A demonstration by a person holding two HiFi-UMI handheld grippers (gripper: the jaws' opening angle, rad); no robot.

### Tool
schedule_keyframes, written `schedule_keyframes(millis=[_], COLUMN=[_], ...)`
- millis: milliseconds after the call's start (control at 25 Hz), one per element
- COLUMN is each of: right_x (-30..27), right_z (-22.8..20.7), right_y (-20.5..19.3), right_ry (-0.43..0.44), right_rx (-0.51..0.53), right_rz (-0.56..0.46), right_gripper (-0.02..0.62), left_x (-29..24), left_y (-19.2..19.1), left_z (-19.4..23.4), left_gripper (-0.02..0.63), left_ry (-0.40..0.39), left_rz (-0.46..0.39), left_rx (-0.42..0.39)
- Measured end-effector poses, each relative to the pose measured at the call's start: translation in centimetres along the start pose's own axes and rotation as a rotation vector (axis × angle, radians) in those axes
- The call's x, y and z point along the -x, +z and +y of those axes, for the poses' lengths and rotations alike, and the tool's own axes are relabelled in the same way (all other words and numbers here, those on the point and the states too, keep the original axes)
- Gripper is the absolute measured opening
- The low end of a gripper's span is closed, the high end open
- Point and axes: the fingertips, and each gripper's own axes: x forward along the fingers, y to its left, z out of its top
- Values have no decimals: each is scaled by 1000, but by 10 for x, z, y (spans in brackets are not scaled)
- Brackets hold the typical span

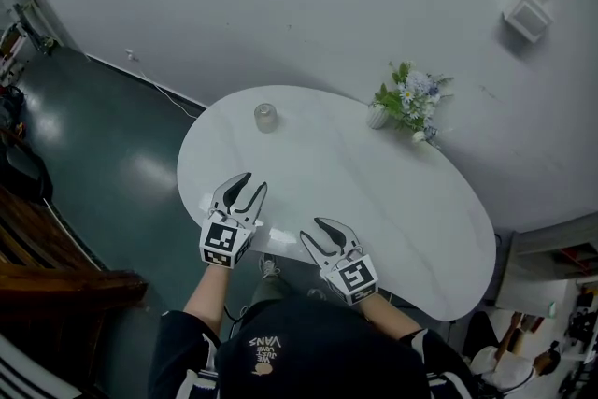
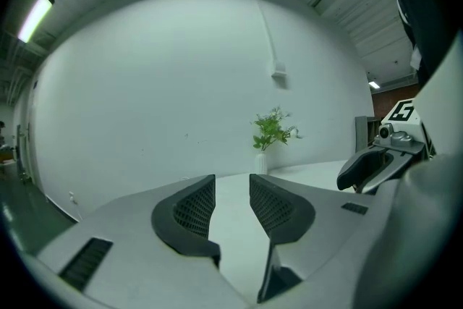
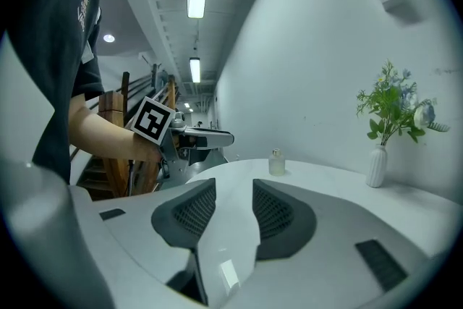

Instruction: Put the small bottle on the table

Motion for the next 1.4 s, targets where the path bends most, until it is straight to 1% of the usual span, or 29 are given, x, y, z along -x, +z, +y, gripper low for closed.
schedule_keyframes(millis=[40,160,240,400,640,1000,1400], right_x=[4,15,21,34,50,72,92], right_z=[2,7,11,20,30,37,38], right_y=[-1,-5,-7,-11,-18,-23,-31], right_ry=[2,18,32,59,86,120,130], right_rx=[4,12,20,32,44,49,51], right_rz=[-2,-5,-10,-12,-8,-17,-15], right_gripper=[167,152,127,93,80,74,67], left_x=[5,21,33,58,88,116,133], left_y=[-1,-2,-3,-3,-2,-1,-7], left_z=[-6,-25,-36,-53,-75,-111,-148], left_gripper=[163,152,115,88,57,41,21], left_ry=[6,25,44,81,135,191,180], left_rz=[1,-3,-9,-15,-24,-35,-18], left_rx=[1,2,-4,-2,5,39,53])
